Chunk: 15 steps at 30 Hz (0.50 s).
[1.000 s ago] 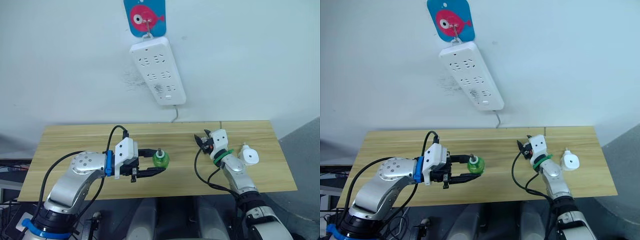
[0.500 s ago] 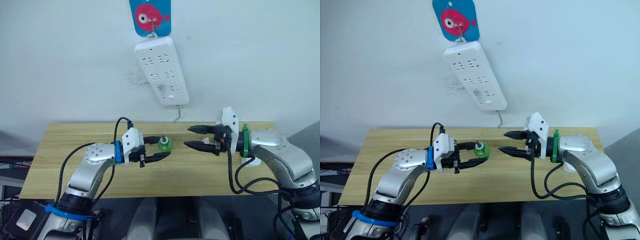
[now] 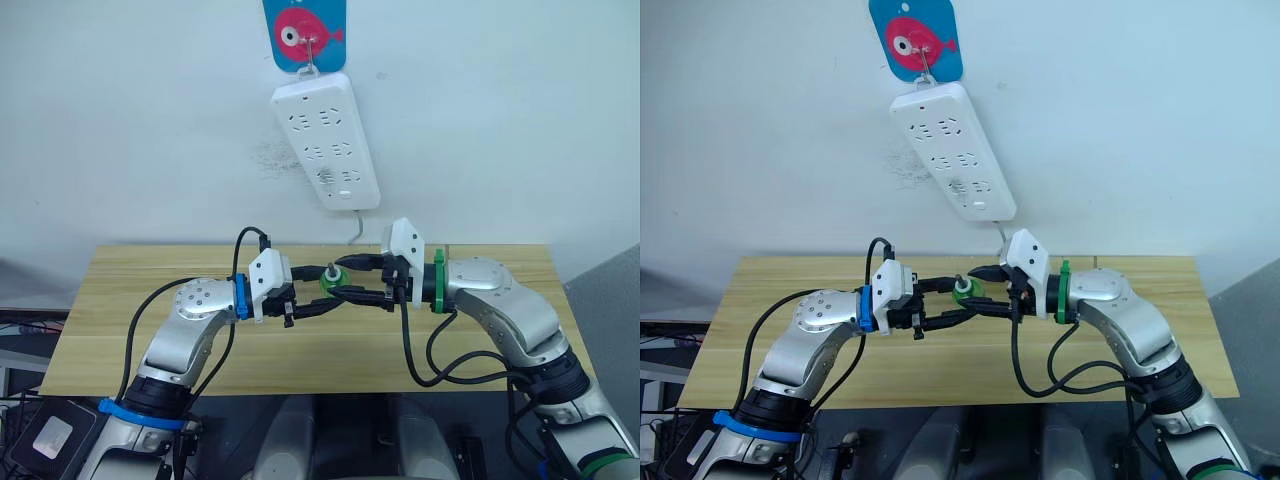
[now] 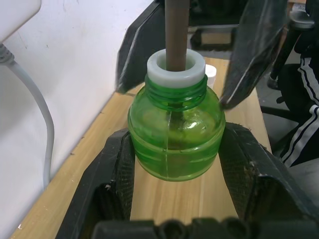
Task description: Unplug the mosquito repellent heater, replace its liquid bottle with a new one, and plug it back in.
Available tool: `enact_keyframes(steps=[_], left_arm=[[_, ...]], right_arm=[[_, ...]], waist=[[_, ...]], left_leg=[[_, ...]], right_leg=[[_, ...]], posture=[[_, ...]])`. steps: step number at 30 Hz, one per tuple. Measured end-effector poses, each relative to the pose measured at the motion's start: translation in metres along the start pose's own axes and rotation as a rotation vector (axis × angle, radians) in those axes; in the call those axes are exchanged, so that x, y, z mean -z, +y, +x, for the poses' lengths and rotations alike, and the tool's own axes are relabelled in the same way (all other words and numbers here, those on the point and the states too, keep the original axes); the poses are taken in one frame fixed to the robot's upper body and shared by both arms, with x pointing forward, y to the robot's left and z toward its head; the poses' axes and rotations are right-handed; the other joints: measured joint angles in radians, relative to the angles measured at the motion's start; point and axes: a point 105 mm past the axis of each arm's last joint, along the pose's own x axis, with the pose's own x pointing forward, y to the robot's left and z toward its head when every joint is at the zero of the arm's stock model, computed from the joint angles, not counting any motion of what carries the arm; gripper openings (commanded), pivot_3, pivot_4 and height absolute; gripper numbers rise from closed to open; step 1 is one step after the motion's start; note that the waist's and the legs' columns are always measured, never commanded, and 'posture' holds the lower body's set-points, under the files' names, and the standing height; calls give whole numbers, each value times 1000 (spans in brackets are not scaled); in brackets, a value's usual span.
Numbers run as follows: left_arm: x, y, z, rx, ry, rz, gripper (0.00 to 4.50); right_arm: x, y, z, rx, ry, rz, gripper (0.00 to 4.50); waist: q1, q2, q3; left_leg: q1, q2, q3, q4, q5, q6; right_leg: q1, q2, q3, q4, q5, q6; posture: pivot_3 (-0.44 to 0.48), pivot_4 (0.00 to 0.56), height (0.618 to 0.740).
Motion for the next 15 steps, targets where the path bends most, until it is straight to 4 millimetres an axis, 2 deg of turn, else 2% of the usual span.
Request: enact_keyframes(steps=[4, 7, 13, 15], left_arm=[[1, -1, 2, 2, -4, -24, 2193], [3, -1, 3, -2, 3, -38, 2193], [3, -1, 4, -5, -3, -49, 2193], [3, -1, 6, -8, -5, -67, 2906]], right_arm=[[-2, 1, 3, -1, -19, -1, 1825], [-3, 1, 2, -2, -29, -12, 859], [-3, 0, 0, 2, -38, 5, 856], [-1, -1, -2, 11, -42, 26, 856]], waist=[[-1, 0, 0], [-1, 0, 0], [-2, 0, 0], [-2, 0, 0]], left_leg=[[0, 0, 0, 0, 0, 0], [0, 0, 0, 0, 0, 0], [0, 0, 0, 1, 1, -1], [0, 0, 0, 1, 1, -1]], right_leg=[[0, 0, 0, 1, 0, 0], [0, 0, 0, 2, 0, 0], [0, 0, 0, 3, 0, 0], [0, 0, 0, 3, 0, 0]], posture=[[155, 226, 740], [153, 226, 740], [152, 225, 740], [152, 225, 740]])
